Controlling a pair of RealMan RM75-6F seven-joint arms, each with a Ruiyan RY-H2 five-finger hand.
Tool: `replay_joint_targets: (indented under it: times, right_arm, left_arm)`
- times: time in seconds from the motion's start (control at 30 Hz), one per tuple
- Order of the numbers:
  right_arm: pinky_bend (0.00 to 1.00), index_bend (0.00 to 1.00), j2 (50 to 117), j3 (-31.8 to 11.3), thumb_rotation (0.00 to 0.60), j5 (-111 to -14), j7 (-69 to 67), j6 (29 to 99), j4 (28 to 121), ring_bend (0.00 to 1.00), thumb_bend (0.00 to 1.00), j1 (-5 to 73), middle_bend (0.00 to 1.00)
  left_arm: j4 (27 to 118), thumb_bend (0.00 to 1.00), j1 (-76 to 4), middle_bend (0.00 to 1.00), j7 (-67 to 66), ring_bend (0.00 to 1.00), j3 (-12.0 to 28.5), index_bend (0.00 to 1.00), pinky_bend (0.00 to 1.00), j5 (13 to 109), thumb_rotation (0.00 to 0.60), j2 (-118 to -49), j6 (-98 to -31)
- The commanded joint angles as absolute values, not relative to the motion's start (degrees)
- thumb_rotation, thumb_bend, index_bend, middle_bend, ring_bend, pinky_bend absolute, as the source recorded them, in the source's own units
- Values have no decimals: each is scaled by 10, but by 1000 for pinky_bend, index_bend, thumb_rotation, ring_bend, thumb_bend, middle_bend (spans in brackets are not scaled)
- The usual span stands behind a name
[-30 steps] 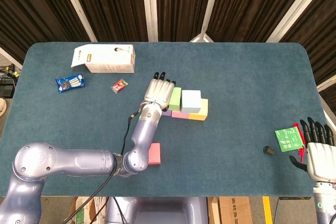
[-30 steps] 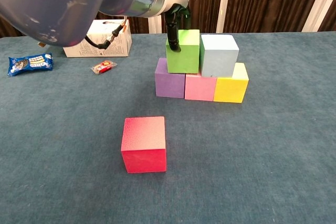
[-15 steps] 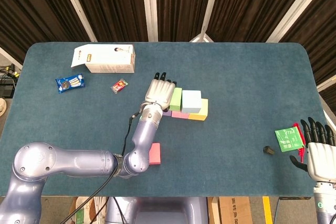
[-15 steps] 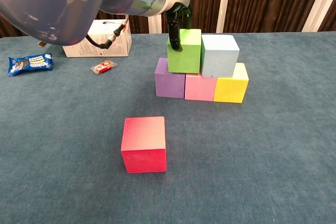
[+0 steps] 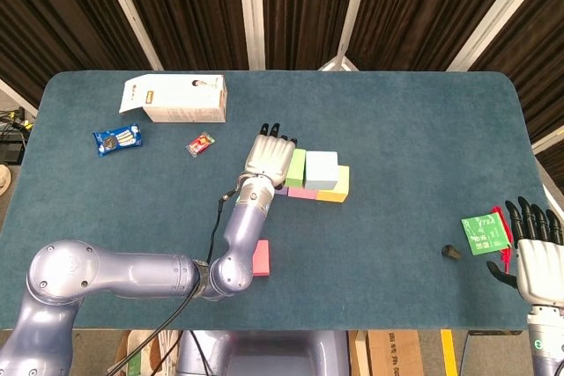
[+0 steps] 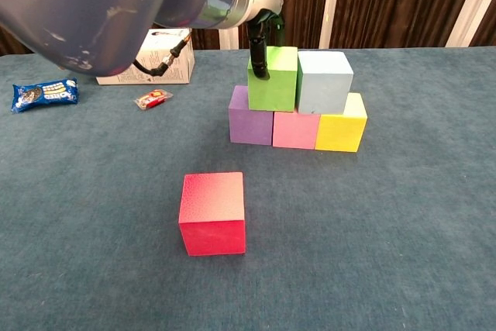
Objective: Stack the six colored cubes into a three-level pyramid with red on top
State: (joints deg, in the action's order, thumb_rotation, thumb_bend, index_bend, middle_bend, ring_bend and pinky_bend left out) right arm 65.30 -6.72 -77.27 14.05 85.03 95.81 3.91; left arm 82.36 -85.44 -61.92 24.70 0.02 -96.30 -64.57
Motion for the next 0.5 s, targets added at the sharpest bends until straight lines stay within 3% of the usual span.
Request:
replay_joint_targets:
  times: [0.03, 0.5]
  right_arm:
    - [0, 0, 653, -67, 600, -772, 142, 850, 960, 0, 168, 40, 0]
    - [0, 0, 652, -68, 600, -769, 141, 848, 959, 0, 167, 40, 0]
  left_arm:
    - [822, 380, -854, 230, -620, 0, 248, 250, 0, 1, 600, -964, -646]
    - [820, 376, -853, 215, -629, 0, 252, 242, 0, 1, 600, -969, -647]
